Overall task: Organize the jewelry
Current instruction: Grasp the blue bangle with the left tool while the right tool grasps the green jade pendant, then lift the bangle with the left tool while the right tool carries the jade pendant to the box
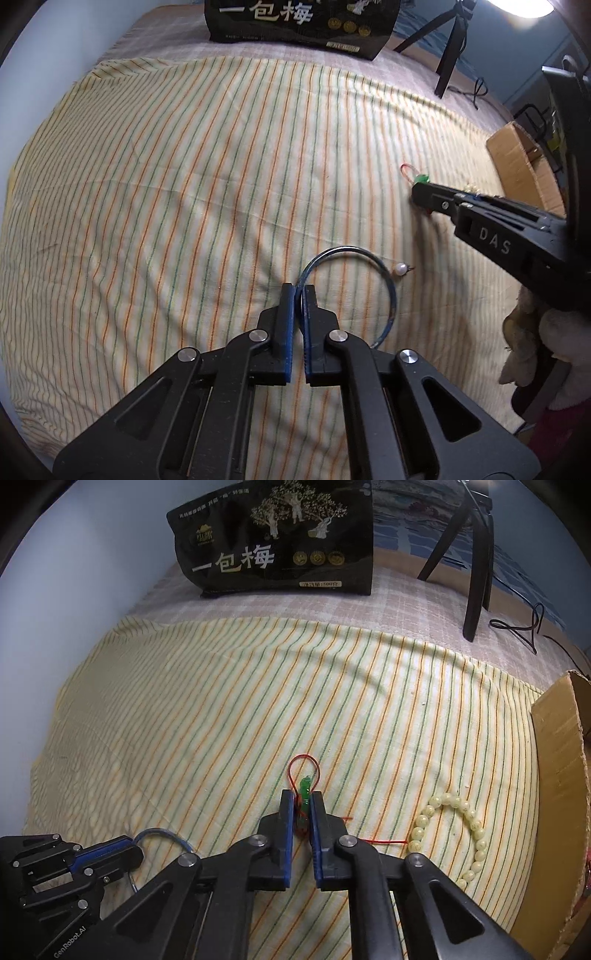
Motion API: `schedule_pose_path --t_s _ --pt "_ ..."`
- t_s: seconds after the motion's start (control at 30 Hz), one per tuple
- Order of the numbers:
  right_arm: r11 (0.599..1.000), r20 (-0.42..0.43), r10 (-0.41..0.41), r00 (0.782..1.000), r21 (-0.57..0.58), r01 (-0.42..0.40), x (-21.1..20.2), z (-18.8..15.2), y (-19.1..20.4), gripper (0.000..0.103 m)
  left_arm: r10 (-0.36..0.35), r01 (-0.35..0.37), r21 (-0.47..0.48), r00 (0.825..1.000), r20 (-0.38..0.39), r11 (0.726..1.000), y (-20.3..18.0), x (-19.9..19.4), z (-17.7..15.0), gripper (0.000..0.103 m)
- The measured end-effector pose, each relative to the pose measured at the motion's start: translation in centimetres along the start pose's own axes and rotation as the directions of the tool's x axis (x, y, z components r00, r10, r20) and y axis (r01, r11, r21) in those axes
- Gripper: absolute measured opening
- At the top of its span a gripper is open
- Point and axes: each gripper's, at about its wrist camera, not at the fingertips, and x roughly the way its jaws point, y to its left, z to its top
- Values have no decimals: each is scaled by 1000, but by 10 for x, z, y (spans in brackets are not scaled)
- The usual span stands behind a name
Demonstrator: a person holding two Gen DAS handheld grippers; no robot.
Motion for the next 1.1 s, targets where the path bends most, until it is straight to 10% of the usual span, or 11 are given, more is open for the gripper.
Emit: schedule_pose_path --t_s 1.1 --pt "996 253 80 964 27 -90 -144 -21 -31 5 -201 188 75 952 230 979 -48 -109 1 1"
